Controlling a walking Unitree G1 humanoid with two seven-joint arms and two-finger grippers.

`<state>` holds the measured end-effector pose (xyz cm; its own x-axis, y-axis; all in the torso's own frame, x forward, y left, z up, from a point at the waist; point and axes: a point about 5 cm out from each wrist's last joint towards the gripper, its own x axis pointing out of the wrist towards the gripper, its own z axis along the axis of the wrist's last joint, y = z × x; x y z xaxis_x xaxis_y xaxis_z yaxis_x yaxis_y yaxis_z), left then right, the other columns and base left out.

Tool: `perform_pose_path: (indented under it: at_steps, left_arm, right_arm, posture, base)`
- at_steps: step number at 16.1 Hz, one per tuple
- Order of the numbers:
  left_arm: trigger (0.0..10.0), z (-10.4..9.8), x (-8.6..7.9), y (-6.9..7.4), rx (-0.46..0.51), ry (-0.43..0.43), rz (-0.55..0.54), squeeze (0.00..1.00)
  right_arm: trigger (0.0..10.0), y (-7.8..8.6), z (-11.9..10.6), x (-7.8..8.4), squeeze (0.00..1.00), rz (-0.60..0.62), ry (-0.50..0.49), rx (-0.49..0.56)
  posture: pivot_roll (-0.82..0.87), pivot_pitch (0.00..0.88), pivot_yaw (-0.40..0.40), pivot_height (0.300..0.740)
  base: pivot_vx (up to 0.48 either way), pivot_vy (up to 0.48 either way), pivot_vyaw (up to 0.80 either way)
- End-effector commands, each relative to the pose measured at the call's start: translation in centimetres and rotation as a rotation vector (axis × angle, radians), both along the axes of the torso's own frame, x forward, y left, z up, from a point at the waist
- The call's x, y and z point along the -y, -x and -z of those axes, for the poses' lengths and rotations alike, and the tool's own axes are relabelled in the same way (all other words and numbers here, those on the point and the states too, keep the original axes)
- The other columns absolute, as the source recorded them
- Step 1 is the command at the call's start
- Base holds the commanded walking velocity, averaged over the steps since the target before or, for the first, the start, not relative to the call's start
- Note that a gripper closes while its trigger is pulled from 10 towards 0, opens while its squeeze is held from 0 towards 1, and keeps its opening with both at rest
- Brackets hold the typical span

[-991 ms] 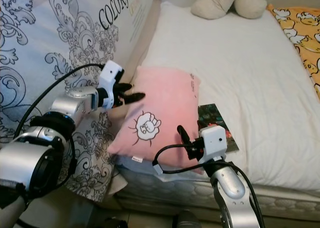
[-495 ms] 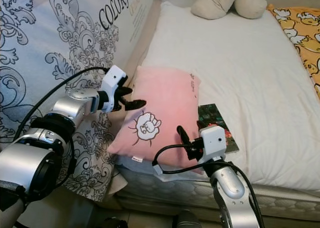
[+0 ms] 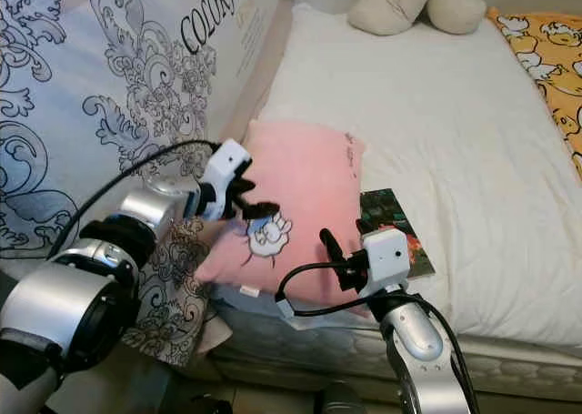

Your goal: Clean up the room

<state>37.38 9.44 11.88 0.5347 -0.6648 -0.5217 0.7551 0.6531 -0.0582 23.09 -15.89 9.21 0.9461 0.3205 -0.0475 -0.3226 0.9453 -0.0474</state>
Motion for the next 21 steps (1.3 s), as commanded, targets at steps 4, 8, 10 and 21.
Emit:
perform_pose_path:
  at_steps: [4,8,10,21]
  left_arm:
    - [10.0,4.6,-1.4,2.2,-0.147,-0.118,-0.053,0.0]
    - [0.0,6.3,-0.9,3.3,-0.18,-0.146,-0.037,0.0]
    - [0.0,6.0,-0.6,3.1,-0.154,-0.131,-0.049,0.0]
    - [0.0,3.9,0.1,1.6,-0.026,-0.013,-0.124,0.0]
  right_arm:
    - [10.0,0.0,0.1,-0.3,0.0,-0.002,0.005,-0.003]
    - [10.0,-0.1,0.1,-0.4,0.0,-0.01,0.005,-0.004]
    - [10.0,-0.1,0.1,-0.4,0.0,-0.01,0.004,-0.003]
    - [10.0,-0.2,0.0,-0.3,0.0,0.003,-0.002,-0.001]
  posture:
    - [-0.22,0.0,0.067,0.704]
    - [-0.22,0.0,0.063,0.704]
    - [-0.22,0.0,0.064,0.704]
    - [-0.23,0.0,0.073,0.704]
  base:
    - [0.0,0.0,0.0]
    - [0.0,0.0,0.0]
    - [0.0,0.0,0.0]
    - [0.0,0.0,0.0]
